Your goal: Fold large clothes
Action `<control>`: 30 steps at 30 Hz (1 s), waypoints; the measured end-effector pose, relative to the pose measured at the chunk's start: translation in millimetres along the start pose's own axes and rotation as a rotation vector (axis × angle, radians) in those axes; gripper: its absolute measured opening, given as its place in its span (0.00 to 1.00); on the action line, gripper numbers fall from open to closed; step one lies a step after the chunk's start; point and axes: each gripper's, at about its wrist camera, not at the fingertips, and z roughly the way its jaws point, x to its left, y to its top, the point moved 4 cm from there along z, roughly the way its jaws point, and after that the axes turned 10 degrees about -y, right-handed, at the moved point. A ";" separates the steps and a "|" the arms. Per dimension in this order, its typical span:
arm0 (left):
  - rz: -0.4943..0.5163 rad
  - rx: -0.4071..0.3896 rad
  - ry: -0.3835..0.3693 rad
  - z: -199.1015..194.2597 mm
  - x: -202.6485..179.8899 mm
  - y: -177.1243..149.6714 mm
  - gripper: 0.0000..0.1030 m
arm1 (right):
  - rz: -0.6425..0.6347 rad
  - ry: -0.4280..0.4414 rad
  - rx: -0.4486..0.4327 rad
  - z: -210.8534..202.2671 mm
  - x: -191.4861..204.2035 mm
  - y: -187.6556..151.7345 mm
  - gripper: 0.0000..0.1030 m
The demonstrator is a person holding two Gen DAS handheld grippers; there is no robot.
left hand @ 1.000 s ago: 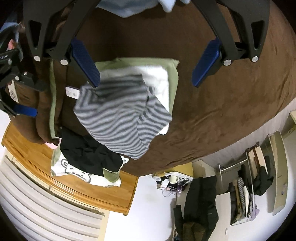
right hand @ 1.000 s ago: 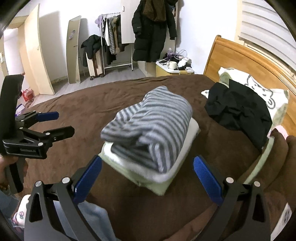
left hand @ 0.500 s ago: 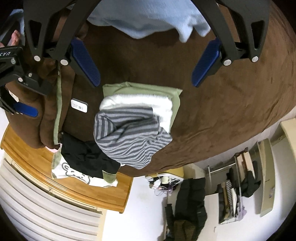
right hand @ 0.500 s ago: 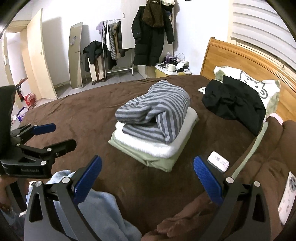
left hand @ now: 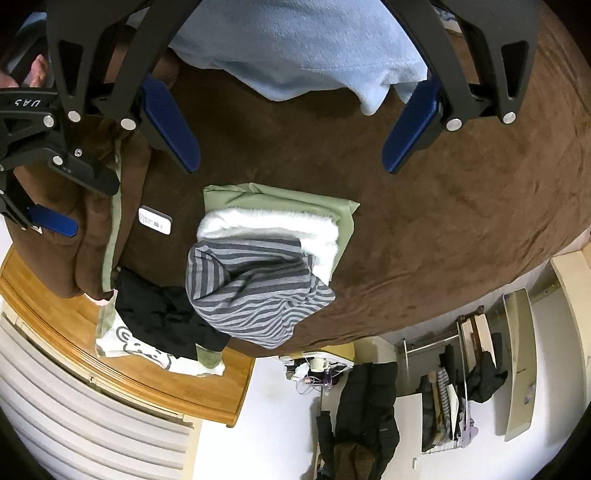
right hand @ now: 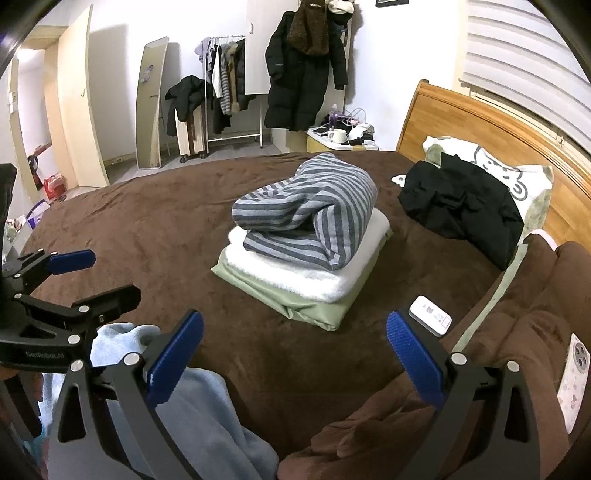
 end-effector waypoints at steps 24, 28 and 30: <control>0.011 0.020 -0.011 9.2 -6.8 1.6 0.94 | 0.000 -0.010 0.034 8.8 -2.0 -13.3 0.95; 0.011 0.012 -0.010 10.1 -8.1 1.6 0.94 | 0.000 -0.009 0.043 11.5 -2.7 -14.3 0.95; 0.013 0.008 0.004 11.0 -7.3 1.7 0.94 | 0.000 -0.011 0.046 12.9 -2.9 -14.5 0.95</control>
